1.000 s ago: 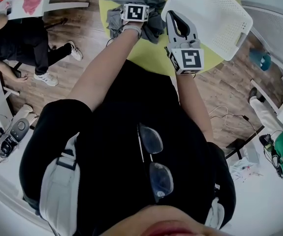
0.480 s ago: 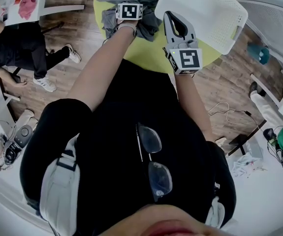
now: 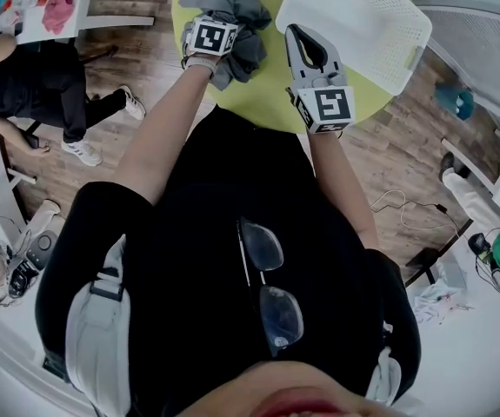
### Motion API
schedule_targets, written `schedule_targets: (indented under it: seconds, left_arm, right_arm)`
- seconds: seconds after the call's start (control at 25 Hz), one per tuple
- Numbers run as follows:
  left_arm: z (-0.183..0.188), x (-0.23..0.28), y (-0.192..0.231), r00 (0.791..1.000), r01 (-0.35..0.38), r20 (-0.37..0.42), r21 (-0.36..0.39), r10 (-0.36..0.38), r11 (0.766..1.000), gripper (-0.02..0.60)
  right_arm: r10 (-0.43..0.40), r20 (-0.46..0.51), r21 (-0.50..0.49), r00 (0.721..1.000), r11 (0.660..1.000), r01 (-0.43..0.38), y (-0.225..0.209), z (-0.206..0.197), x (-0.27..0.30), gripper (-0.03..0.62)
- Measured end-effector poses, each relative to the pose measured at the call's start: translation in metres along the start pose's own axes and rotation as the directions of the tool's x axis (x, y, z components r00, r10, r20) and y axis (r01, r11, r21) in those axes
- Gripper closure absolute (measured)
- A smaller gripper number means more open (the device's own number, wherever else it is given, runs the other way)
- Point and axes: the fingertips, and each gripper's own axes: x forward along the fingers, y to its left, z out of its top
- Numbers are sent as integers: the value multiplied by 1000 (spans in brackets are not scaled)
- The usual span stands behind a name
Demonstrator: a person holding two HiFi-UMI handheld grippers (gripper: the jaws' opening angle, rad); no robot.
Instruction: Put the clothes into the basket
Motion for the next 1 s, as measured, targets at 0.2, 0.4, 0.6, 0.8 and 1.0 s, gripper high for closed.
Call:
schedule_targets:
  seconds: [0.2,0.4,0.6,0.8,1.0]
  left_arm:
    - [-7,-35,9,1000,3,-20,155,0,988,252]
    - [-1,-72,5,997,56,-73,299,-36,953,252]
    - [8,-106,-3,991,119,-107,377,-84,918,251]
    - [15,-142,-16,976,177,-199,517,-84,838,252]
    - [37,-180,-37,967,244,-210,587,-146,772,250]
  right_arm:
    - [29,17,-23,999,999,-29,15,12,0,568]
    - [45,35,-33,998,998,-44,26,21,-1,568]
    - [60,48,-45,997,997,-58,36,30,5,568]
    - [76,68,-60,995,996,-72,46,42,12,568]
    - [91,86,-70,992,994,-85,49,55,15,568]
